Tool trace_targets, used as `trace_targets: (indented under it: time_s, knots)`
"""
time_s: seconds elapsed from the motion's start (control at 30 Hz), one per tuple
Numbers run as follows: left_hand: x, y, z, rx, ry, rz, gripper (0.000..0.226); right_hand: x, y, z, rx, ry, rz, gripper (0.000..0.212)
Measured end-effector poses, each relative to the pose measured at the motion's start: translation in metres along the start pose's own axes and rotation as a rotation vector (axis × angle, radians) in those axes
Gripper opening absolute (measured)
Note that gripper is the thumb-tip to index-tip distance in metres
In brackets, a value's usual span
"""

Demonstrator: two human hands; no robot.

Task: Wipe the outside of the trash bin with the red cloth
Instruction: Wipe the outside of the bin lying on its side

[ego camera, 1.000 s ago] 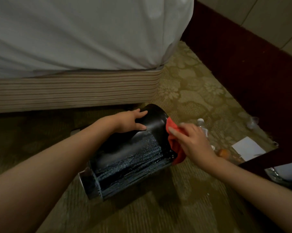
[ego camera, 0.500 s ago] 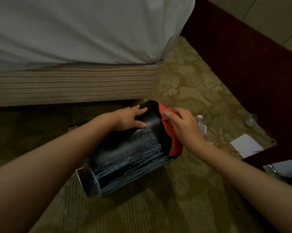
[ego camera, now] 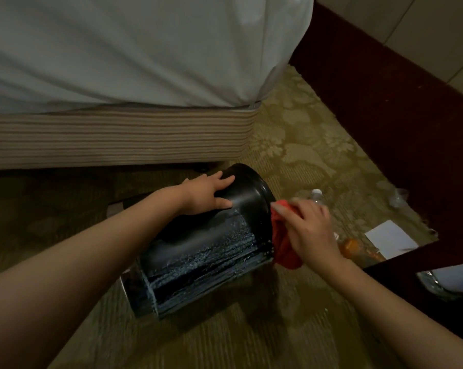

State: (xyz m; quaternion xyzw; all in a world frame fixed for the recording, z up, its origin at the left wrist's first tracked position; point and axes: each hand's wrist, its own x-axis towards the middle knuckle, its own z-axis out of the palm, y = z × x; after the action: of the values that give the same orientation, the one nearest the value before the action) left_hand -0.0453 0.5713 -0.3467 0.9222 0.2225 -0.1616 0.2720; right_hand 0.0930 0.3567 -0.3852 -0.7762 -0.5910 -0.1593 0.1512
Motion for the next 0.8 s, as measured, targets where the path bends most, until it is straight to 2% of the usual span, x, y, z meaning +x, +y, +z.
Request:
trace_targets:
  time_s: [0.17,0.33,0.47,0.6,0.7,0.8]
  knots:
    - [0.003,-0.002,-0.004,-0.033,0.005,-0.008,0.068,0.049,-0.004,-0.003,-0.078,-0.030,-0.008,0.028]
    - [0.000,-0.001,-0.002,-0.027,0.005,-0.013,0.070,0.091,-0.016,0.011,-0.103,-0.153,0.064,0.032]
    - [-0.002,-0.001,-0.001,-0.032,0.020,0.029,0.072,0.032,-0.007,0.003,0.072,-0.024,0.010,0.031]
    - [-0.002,-0.004,-0.002,-0.066,0.037,0.033,0.071,-0.050,-0.001,0.008,0.065,-0.060,-0.017,0.039]
    - [-0.001,-0.003,0.000,-0.004,0.020,0.016,0.069,-0.055,0.000,0.015,0.054,-0.011,0.014,0.032]
    - [0.003,-0.006,-0.001,-0.017,0.020,0.010,0.068,-0.024,0.004,0.013,0.028,0.066,-0.062,0.028]
